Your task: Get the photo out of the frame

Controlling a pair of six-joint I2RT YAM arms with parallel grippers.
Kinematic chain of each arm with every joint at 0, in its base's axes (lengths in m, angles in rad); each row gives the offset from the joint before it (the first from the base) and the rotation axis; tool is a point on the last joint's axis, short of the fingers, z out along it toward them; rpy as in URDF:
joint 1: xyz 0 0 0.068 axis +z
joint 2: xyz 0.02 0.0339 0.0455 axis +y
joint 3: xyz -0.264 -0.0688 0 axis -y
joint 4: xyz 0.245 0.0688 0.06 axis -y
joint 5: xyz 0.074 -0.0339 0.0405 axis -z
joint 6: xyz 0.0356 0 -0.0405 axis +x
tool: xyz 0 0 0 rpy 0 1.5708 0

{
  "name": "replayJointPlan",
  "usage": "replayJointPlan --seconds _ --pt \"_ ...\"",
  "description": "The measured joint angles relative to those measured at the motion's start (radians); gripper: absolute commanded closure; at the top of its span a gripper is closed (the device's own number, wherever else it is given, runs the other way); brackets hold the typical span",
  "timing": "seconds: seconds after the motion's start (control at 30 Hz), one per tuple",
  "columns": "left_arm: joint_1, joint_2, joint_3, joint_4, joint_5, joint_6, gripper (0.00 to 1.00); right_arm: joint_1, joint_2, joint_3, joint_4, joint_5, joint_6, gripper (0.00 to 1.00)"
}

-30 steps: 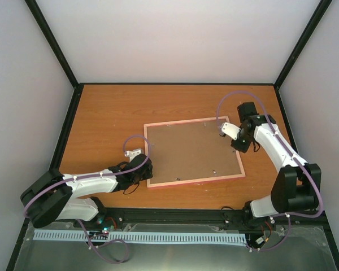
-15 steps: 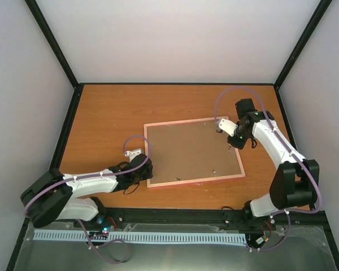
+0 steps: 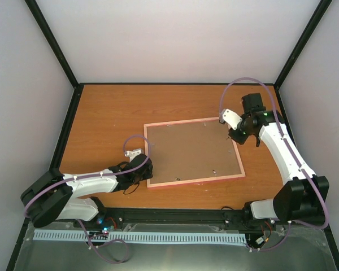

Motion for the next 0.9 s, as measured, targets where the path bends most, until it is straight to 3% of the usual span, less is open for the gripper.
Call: replayJointPlan --seconds 0.17,0.37,0.47,0.6,0.73,0.9 --pt "0.000 0.000 0.000 0.000 0.000 0.000 0.98 0.000 -0.005 -0.001 0.067 -0.135 0.153 0.97" --pt "0.000 -0.010 -0.008 0.010 0.017 0.040 0.59 0.001 -0.002 -0.005 0.151 -0.462 0.315 0.97" --pt "0.002 -0.039 -0.019 0.003 0.058 0.093 0.45 0.011 -0.016 -0.072 0.263 -0.605 0.377 0.97" --pt "0.002 -0.154 -0.003 -0.031 0.079 0.190 0.44 0.024 -0.045 -0.199 0.383 -0.694 0.469 0.97" --pt "0.002 -0.275 0.099 -0.104 0.049 0.307 0.42 0.068 -0.043 -0.221 0.409 -0.671 0.465 0.96" --pt "0.002 -0.346 0.262 -0.122 0.061 0.519 0.52 0.112 -0.043 -0.221 0.373 -0.736 0.393 0.96"
